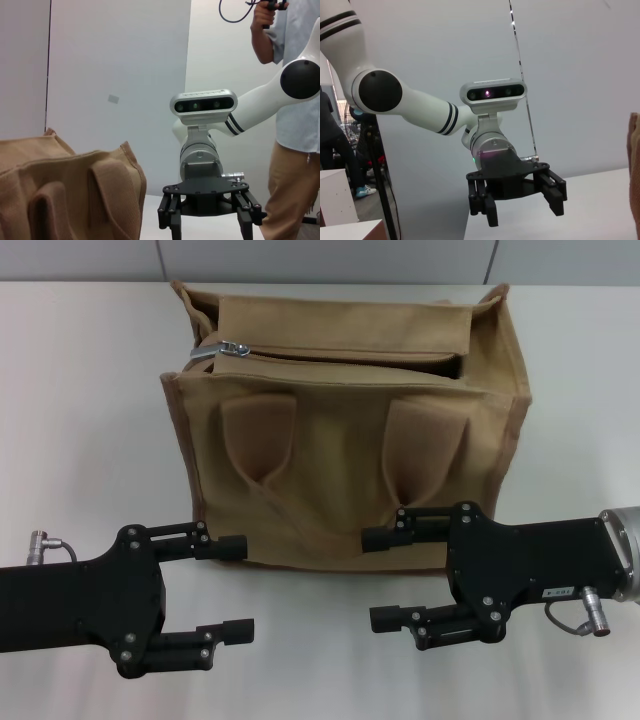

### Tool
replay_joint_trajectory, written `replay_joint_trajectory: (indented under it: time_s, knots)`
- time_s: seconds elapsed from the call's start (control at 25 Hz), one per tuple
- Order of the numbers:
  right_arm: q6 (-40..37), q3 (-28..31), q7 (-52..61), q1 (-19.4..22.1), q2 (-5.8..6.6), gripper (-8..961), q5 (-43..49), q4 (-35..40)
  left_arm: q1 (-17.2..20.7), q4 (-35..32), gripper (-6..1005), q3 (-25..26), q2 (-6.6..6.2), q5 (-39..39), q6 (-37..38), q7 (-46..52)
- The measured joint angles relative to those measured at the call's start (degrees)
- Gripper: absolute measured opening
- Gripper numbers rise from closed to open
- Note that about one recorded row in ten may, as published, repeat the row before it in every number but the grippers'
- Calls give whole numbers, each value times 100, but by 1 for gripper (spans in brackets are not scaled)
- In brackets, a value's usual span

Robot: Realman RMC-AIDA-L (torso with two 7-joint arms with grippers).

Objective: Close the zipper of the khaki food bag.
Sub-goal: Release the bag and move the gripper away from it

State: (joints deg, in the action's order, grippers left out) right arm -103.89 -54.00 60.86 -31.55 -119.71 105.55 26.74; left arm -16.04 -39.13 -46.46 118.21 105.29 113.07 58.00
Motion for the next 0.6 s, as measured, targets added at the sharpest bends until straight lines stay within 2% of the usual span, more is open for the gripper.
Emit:
replay_joint_trajectory:
  time_s: [0.4, 0.48, 0.52, 0.56, 0.6]
  knots:
    - [-12, -25, -95, 8, 0, 729, -124, -84, 20, 23, 702, 234, 0, 1, -6, -5]
    - [-18, -39, -122, 28, 0, 729, -203, -109, 37, 45, 701, 529, 0, 1, -27, -6]
    - [-32, -31, -201, 37, 0, 729, -316, -224, 56, 132, 701, 947, 12, 0, -112, -11]
    - [-32, -31, -201, 37, 0, 729, -316, -224, 56, 132, 701, 947, 12, 0, -112, -11]
    - [-45, -39, -414, 37, 0, 729, -488, -416, 77, 281, 701, 1305, 22, 0, -236, -107]
